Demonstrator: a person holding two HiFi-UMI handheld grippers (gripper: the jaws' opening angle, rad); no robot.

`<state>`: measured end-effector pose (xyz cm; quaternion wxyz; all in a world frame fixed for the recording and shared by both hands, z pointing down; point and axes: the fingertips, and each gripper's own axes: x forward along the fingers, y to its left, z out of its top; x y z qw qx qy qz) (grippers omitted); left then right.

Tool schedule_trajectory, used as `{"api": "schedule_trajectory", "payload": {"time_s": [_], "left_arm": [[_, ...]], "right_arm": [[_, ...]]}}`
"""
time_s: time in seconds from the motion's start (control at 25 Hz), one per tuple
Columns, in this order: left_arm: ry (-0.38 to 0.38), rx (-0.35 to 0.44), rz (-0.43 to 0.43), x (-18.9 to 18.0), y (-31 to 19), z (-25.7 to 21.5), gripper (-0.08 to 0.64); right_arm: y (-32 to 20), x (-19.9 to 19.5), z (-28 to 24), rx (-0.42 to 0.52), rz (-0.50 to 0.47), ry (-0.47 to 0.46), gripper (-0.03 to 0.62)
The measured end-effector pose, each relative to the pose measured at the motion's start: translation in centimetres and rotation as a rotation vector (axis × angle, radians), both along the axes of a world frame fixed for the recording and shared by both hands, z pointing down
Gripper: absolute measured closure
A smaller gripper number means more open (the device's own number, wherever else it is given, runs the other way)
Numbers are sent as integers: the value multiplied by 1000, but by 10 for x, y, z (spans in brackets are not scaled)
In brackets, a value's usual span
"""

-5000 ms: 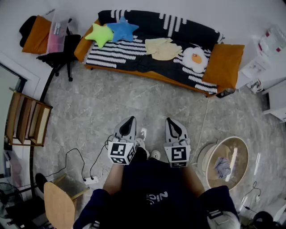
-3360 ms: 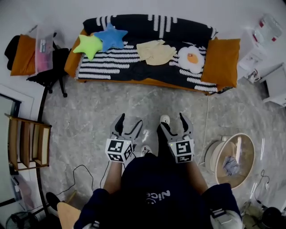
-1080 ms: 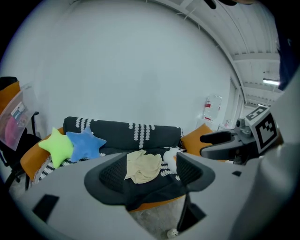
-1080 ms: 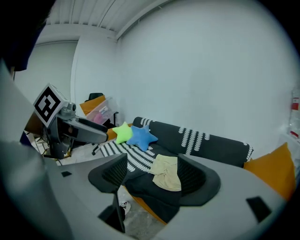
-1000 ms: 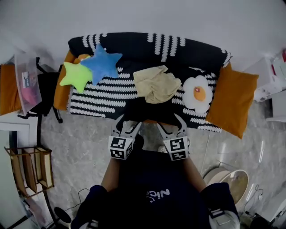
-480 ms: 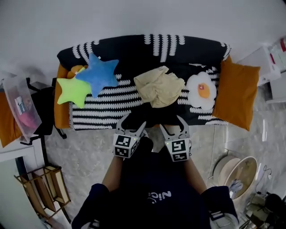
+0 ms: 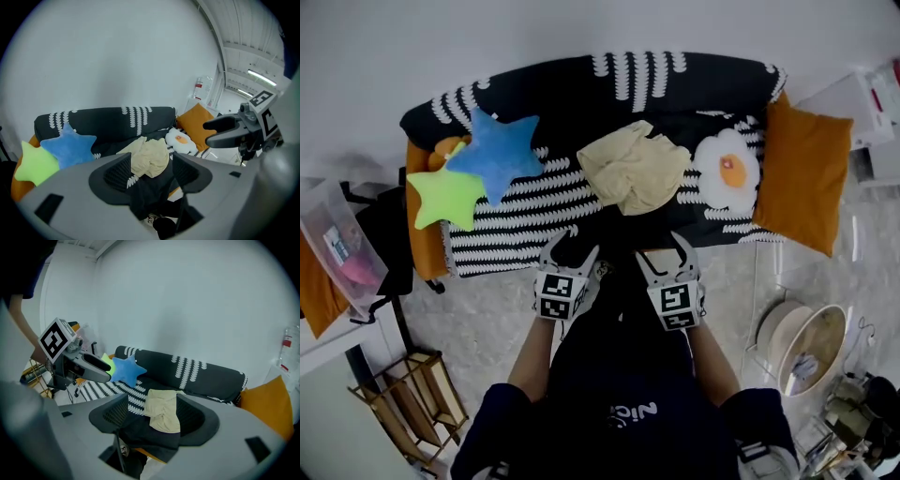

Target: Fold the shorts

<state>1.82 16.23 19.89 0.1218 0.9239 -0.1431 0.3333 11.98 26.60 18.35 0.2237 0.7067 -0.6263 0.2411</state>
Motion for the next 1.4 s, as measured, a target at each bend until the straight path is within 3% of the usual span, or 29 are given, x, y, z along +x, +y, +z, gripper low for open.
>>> {"api": "schedule_trajectory", "payload": {"time_s": [0.16,0.36,0.48,1.08,1.4], "left_arm": [[-74,13,74,17,-5,23,285],[-123,-65,73,46,-17,58,290],[-171,-58,103,58,-28,80,290],[-454,-20,531,85,-23,247,322],[-557,-26,498,97,-38,330,334]], "right_arm": [[-16,3,26,-35,-9,-54,279],[-32,16,57,-79,-4,-96,285],[-45,26,80,-102,17,-120,287],[-89,33,252,-265,-97,-190,322],[-95,26,337,-344,-92,-244,390]]}}
